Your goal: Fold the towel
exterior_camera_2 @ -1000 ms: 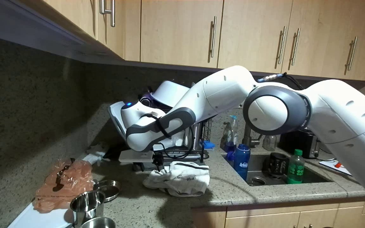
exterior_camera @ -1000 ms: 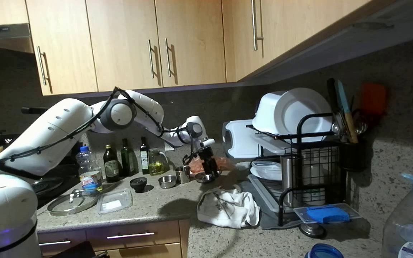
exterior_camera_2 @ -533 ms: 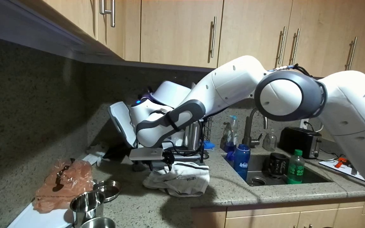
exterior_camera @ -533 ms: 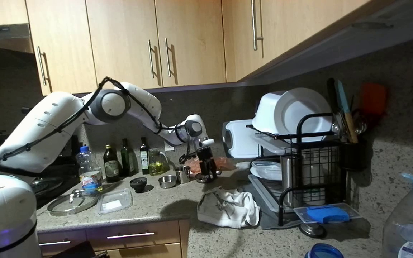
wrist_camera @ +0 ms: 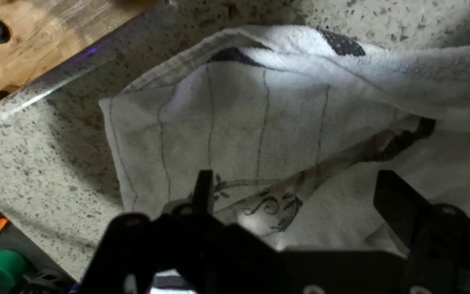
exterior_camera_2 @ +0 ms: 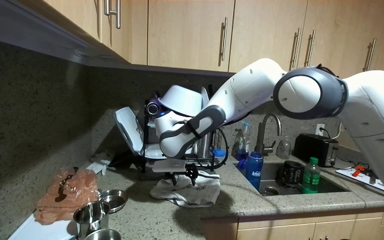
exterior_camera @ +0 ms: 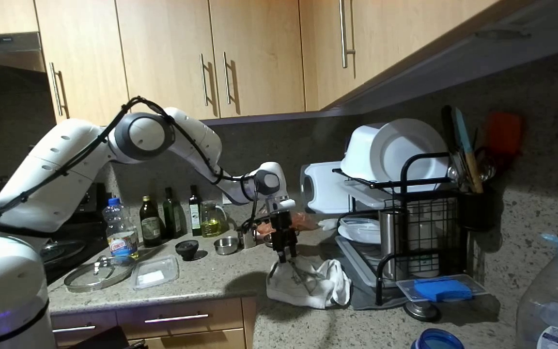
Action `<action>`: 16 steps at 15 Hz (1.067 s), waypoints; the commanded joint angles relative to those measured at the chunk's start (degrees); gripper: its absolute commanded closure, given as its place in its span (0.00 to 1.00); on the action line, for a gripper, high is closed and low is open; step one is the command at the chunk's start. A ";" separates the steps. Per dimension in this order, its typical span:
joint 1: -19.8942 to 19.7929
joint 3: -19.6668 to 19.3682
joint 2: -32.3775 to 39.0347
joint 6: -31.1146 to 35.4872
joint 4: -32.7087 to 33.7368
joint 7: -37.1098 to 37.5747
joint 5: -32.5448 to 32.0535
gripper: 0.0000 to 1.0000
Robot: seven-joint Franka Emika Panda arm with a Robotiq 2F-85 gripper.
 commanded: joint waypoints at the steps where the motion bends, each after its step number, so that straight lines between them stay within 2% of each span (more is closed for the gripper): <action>1: -1.88 0.16 -0.15 4.65 -0.90 -0.11 3.15 0.00; 9: -5.46 -0.10 3.74 8.71 1.15 -0.22 11.66 0.00; 16: -8.01 -0.78 3.20 10.83 0.85 -0.57 16.37 0.00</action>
